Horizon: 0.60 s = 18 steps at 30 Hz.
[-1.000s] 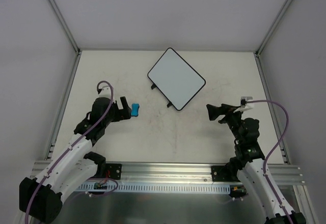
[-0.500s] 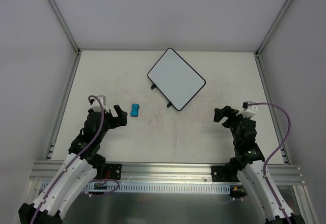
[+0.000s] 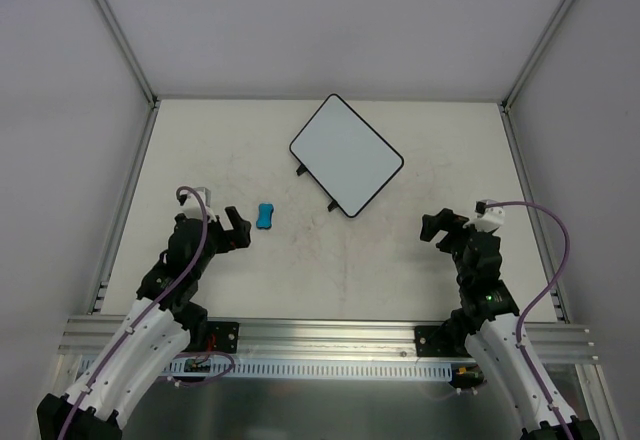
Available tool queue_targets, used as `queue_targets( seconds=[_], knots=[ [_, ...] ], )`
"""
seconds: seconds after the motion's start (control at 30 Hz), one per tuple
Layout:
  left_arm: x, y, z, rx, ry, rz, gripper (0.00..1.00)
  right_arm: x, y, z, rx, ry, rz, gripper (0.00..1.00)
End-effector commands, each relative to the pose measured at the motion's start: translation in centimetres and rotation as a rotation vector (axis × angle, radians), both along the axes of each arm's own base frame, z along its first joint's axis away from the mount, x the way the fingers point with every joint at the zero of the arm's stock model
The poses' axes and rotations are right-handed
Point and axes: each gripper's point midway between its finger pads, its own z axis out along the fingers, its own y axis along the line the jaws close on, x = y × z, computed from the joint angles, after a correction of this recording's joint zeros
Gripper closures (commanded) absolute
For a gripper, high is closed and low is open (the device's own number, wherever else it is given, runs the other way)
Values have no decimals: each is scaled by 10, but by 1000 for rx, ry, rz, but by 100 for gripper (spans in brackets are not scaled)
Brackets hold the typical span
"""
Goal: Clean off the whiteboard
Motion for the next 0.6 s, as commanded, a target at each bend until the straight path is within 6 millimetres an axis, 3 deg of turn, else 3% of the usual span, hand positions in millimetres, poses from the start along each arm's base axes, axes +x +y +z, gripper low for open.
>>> queue_targets(
  seconds=[0.0,0.57],
  knots=[
    [7,1,15,4,-43,4,1,3,-3,7,1,-36,-20,1],
    [7,2,15,4,-45,9,1,4,1,8,8,-50,0,1]
  ],
)
